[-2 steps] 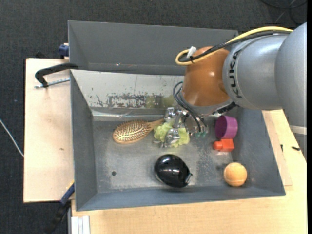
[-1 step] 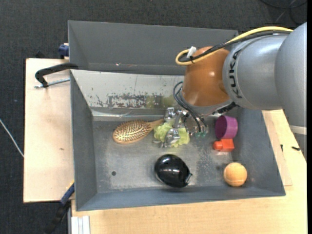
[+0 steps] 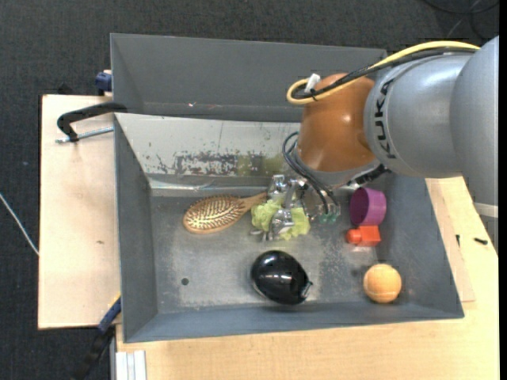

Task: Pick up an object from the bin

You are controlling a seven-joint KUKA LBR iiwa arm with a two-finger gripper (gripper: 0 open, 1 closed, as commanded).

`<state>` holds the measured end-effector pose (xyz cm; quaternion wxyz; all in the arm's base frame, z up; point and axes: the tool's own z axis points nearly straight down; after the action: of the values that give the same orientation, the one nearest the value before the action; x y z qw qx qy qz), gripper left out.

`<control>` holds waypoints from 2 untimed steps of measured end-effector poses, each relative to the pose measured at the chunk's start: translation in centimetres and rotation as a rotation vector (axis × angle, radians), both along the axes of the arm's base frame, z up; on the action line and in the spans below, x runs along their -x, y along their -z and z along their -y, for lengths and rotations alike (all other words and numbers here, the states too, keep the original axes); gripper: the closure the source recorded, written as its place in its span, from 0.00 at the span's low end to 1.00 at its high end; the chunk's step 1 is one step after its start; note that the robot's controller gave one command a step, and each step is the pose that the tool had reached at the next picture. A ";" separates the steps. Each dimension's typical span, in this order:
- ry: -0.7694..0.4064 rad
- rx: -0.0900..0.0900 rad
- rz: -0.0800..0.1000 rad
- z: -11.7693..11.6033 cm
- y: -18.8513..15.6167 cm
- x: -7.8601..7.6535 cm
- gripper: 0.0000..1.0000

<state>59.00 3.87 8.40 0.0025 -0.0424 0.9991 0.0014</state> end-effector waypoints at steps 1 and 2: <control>0.000 0.001 -0.007 0.0 -2.2 0.2 1.00; 0.000 0.002 -0.003 0.0 -4.4 0.1 1.00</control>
Offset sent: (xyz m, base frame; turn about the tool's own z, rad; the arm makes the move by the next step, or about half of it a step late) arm -0.0002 0.0000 0.0893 0.0000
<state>58.91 3.85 12.79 0.0008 -0.0423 0.9991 0.0007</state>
